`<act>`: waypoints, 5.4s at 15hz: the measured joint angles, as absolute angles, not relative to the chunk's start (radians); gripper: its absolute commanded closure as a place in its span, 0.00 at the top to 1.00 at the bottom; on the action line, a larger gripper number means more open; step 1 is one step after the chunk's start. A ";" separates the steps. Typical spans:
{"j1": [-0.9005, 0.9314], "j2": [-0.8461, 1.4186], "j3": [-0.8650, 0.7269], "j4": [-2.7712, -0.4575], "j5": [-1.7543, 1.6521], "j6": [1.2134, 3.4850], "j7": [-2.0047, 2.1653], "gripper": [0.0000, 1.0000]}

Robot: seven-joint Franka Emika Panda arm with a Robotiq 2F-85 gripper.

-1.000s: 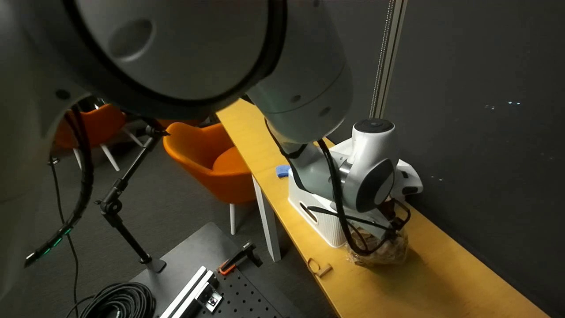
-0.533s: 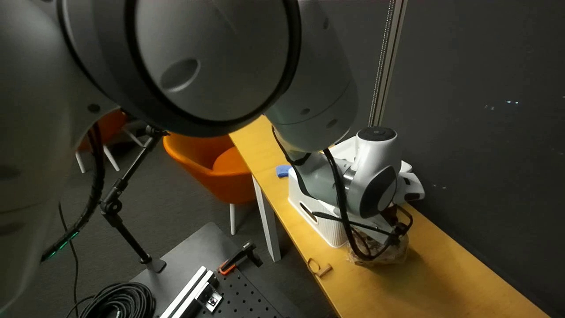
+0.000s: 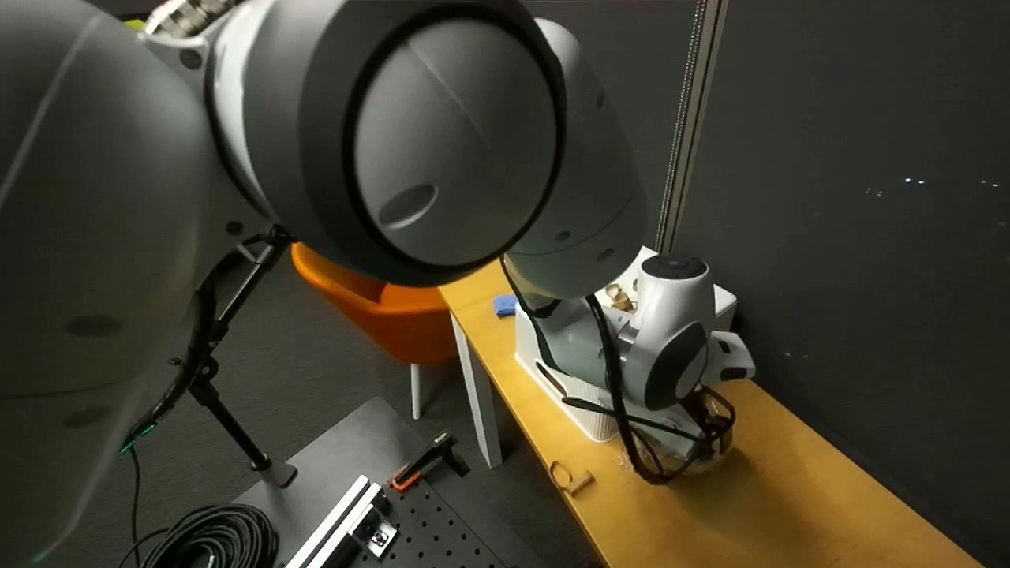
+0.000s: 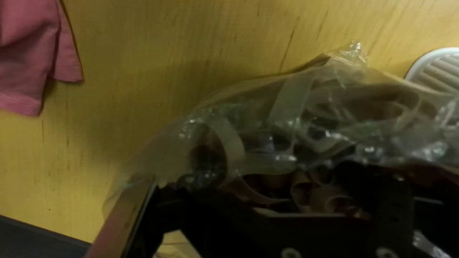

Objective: Pick up rubber bands from the clear rubber band bag and put them on the white basket two times

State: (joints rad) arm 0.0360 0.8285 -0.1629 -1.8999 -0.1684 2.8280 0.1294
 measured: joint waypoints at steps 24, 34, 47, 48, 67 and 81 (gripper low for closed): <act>0.030 0.902 -0.160 -1.853 -0.167 2.945 0.056 0.03; 0.039 0.827 -0.163 -1.873 -0.161 2.827 0.081 0.03; 0.138 0.574 -0.233 -2.014 -0.187 2.660 0.186 0.03; 0.144 0.555 -0.237 -2.019 -0.200 2.639 0.199 0.03; 0.136 0.625 -0.070 -1.710 -0.301 2.616 0.093 0.03; 0.131 0.776 0.060 -1.606 -0.180 2.663 -0.072 0.69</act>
State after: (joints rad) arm 0.1309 0.7758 0.0597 -1.6057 -0.1802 2.6634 -0.0723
